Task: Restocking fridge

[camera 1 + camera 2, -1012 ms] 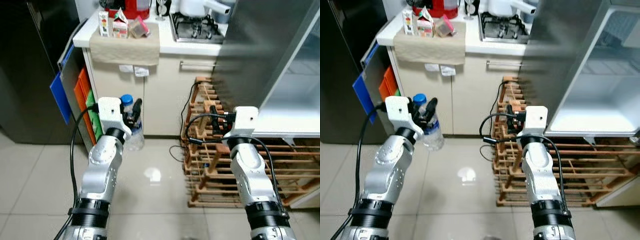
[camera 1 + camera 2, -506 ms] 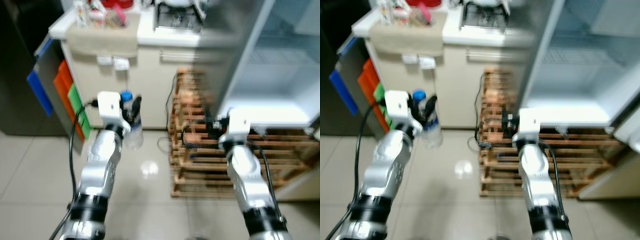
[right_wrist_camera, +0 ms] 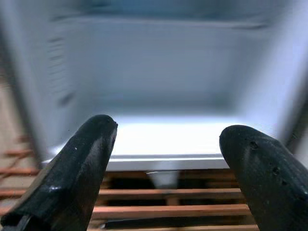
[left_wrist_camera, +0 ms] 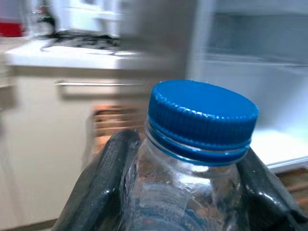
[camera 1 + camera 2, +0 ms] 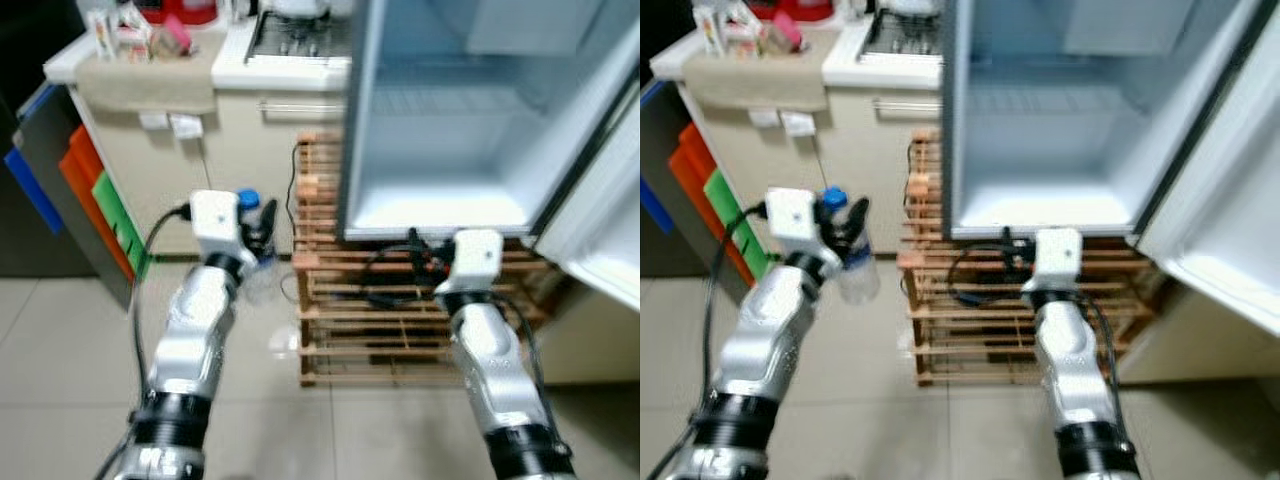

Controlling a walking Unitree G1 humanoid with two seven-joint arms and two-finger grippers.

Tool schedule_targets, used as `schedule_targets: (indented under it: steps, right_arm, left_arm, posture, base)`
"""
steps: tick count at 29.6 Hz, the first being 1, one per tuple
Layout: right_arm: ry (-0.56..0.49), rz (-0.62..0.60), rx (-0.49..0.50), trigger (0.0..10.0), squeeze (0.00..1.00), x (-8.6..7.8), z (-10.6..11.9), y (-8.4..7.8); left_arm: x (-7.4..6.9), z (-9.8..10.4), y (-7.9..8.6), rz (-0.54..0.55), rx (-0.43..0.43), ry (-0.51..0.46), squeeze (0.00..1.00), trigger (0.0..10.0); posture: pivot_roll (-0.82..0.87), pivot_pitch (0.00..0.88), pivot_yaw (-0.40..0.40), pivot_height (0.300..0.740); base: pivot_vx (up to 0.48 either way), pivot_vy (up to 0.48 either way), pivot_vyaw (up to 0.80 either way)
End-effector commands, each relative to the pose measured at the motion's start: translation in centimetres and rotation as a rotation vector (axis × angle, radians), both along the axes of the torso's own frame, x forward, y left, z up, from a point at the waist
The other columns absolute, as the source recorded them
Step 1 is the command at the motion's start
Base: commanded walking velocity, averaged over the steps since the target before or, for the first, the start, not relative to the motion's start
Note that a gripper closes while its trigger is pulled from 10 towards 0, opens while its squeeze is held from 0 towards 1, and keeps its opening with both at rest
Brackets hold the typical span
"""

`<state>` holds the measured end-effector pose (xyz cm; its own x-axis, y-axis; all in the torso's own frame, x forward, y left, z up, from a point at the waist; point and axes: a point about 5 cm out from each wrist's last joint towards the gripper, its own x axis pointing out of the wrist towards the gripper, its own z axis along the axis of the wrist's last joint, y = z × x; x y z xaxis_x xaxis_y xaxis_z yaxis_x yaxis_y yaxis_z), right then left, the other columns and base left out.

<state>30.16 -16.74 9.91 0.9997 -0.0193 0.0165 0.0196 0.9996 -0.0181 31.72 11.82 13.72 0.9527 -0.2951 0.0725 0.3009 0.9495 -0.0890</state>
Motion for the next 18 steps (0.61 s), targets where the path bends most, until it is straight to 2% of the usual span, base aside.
schedule_targets:
  steps: [1, 9, 10, 18]
  right_arm:
    - [-0.017, 0.005, 0.018, 10.0, 0.0, 0.0, 0.4, 0.5]
    - [-0.011, -0.022, 0.0, 10.0, 0.0, -0.2, 0.2, -0.5]
    - [-0.009, -0.03, -0.004, 10.0, 0.0, -0.4, 0.1, -0.7]
    - [-0.005, -0.052, -0.004, 10.0, 0.0, -0.6, -0.1, -1.0]
  left_arm:
    - [0.3, 1.0, 0.0, -0.019, 0.0, -0.034, 0.0, 10.0]
    - [1.0, 1.0, -0.7, -0.018, 0.007, -0.037, 0.0, 10.0]
    - [0.9, 1.1, -1.0, -0.046, 0.001, -0.045, 0.0, 10.0]
    - [1.0, 1.1, -0.9, -0.051, -0.009, -0.048, 0.0, 10.0]
  posture:
    - [-0.08, 0.0, 0.014, 0.736]
    - [-0.1, 0.0, 0.013, 0.736]
    - [-0.11, 0.0, 0.016, 0.736]
    - [-0.11, 0.0, 0.023, 0.736]
  base:
    - [0.0, 0.0, -0.71]
    - [0.0, 0.0, -0.71]
    - [0.0, 0.0, -0.7]
    - [0.0, 0.0, -0.69]
